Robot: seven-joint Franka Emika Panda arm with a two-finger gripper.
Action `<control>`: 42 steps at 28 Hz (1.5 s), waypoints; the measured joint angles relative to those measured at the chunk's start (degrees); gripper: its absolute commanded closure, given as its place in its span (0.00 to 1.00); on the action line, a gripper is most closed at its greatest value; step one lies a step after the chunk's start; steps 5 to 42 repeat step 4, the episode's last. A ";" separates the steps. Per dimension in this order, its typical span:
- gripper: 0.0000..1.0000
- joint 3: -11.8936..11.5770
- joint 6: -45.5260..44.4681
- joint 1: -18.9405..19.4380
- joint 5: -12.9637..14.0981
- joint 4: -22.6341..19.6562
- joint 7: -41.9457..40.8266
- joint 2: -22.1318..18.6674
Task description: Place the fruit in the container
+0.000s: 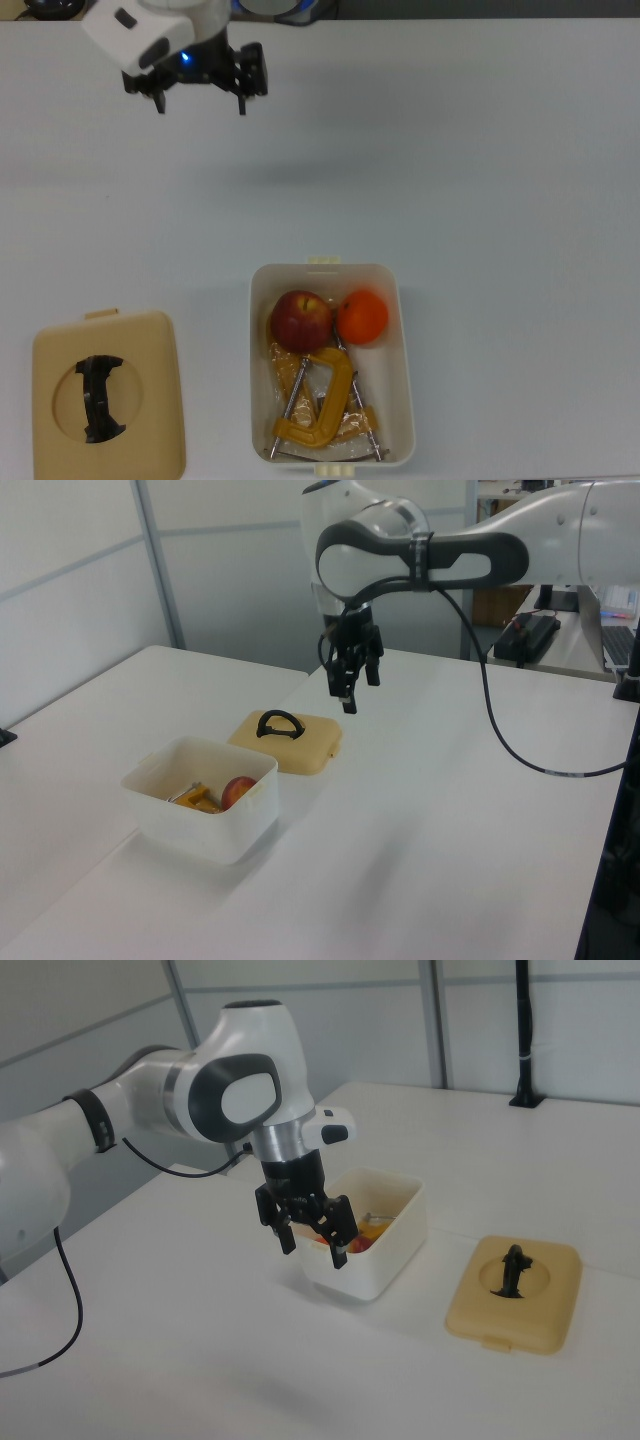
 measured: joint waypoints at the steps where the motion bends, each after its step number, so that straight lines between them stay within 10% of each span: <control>1: 0.00 -0.29 -0.44 -0.02 0.00 -0.02 -0.50 -0.35; 42: 0.00 -0.79 -0.99 -0.12 0.01 -0.13 -1.26 -1.19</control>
